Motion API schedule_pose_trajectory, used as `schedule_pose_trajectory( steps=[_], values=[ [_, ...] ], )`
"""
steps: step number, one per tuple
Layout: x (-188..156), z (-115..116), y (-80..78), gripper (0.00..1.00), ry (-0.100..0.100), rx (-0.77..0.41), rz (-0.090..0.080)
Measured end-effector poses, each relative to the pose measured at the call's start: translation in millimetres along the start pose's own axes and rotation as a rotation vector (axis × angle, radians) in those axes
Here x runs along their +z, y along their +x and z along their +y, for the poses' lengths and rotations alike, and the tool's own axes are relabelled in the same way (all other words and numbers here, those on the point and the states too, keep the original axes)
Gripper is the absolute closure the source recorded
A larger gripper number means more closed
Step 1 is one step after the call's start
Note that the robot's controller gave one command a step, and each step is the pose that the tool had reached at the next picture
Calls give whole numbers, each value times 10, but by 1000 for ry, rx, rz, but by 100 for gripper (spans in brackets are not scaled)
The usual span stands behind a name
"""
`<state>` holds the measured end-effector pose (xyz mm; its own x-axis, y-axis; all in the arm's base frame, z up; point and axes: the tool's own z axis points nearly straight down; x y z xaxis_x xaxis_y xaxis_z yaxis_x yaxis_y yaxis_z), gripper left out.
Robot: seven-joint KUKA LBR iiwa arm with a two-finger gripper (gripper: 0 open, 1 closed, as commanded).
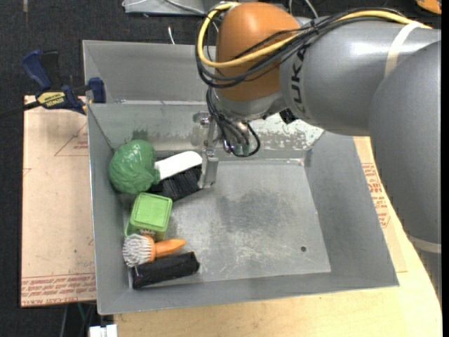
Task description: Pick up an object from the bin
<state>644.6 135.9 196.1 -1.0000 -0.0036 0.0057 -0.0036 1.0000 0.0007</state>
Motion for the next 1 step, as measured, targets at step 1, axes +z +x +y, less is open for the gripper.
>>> schedule_pose_trajectory(
  steps=[1],
  values=[
    [-55,-8,-15,0,-1,3,-8]
  ],
)
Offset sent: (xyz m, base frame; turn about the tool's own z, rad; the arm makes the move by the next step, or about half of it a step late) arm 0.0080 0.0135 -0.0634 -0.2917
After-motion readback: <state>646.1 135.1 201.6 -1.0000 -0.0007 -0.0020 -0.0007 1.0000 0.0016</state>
